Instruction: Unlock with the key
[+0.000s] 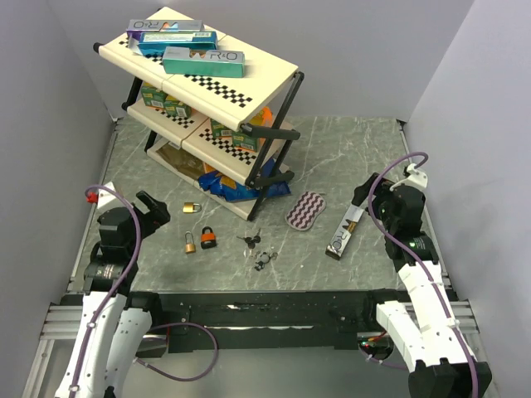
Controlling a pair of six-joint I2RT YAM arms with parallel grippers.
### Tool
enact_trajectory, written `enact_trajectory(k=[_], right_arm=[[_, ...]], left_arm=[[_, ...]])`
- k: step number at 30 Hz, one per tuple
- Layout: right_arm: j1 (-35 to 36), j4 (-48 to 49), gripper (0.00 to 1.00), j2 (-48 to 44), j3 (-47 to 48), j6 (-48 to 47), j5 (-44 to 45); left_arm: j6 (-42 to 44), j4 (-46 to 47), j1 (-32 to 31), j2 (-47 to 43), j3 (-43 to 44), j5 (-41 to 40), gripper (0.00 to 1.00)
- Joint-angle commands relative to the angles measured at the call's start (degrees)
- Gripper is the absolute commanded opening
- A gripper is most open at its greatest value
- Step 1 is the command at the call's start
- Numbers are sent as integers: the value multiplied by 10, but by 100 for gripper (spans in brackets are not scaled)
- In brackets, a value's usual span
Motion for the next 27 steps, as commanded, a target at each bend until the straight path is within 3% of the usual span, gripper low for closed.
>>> enact_trajectory(k=[1,6,13,19,22,27], right_arm=[[-4,-20,100,4,37,-29,-6],[-1,-38,100,1,45,-71,-30],[48,-51,91,16,54,-106,-59],[265,-46,92,51,56,-95,68],[347,-34,91,101,58,-74,72],[517,0,84,188,86,-113,171]], left_arm=[[-9,-13,-1,10,32,-13,96],[-31,-42,-1,12,47,-69,96],[-15,-35,-1,22,59,-35,96],[-37,-43,-1,66,108,-4,96],[-45,-61,-1,73,114,3,96],[-70,-105,-1,84,132,20,96]])
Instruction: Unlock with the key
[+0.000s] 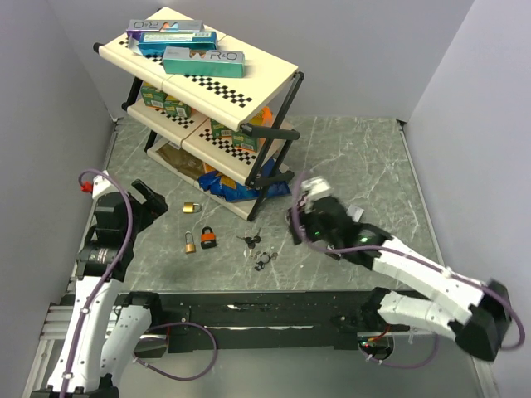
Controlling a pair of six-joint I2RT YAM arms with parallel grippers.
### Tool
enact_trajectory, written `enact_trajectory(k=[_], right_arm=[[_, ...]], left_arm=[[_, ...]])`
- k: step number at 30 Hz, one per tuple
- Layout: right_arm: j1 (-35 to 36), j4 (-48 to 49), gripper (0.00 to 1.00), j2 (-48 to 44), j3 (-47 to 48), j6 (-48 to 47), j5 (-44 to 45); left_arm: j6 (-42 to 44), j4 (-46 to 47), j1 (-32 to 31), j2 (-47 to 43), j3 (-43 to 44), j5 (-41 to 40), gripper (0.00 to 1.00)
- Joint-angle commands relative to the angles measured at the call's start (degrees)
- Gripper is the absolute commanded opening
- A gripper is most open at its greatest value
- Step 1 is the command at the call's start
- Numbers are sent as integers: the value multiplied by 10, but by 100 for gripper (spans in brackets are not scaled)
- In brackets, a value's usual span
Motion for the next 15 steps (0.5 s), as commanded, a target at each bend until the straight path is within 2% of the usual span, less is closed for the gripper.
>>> enact_trajectory(k=[1,8,15], right_arm=[[117,53,84,89,61,-36,83],[172,71,75,261,166,-175,39],[186,56,70,390,229,-233,10]], left_arm=[[-32,-36,-1,5,34,30,96],[-54,-61,-1,33,66,81,96],[-58,-66,-1,26,70,80,96]])
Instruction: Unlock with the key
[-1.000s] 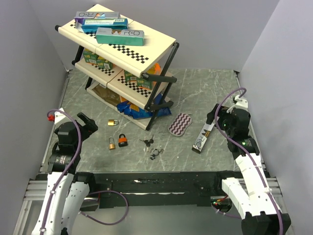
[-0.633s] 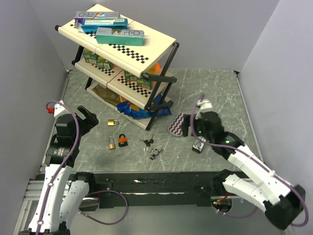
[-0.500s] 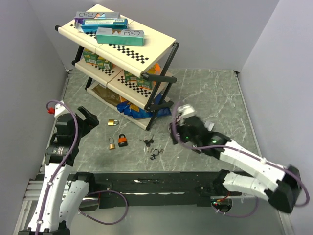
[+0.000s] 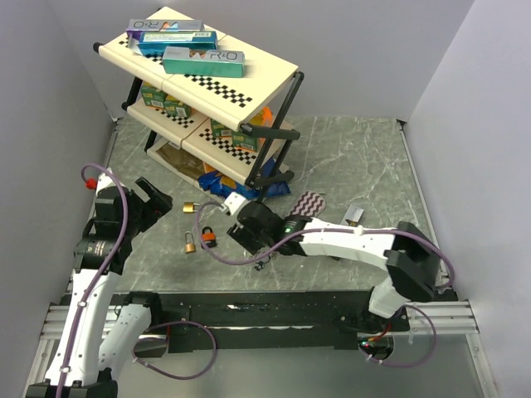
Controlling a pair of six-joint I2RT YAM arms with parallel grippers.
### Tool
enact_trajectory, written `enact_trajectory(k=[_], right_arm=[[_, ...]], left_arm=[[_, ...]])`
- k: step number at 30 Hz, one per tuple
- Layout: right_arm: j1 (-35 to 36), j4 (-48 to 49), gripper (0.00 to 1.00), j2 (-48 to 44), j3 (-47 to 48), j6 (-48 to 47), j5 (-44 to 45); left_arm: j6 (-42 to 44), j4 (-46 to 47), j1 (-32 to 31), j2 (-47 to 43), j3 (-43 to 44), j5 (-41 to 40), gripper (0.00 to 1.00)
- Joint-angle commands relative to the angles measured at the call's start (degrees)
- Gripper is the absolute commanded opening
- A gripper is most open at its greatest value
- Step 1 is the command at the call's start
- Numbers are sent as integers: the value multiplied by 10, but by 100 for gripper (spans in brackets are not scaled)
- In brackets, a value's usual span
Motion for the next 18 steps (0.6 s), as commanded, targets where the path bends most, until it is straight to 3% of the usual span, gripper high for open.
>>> enact_trajectory(k=[1,9,18], right_arm=[[4,-6,70,55,57,-62,-9],[-2,-30,58,153,120,-98,-26],[-23,-48,50,196,129,-103,-47]], left_arm=[[-12,-5,-1,-8,23,13,96],[-8,16,-1,-17,15,30,96],[-12,3,-1,-27,11,25,96]])
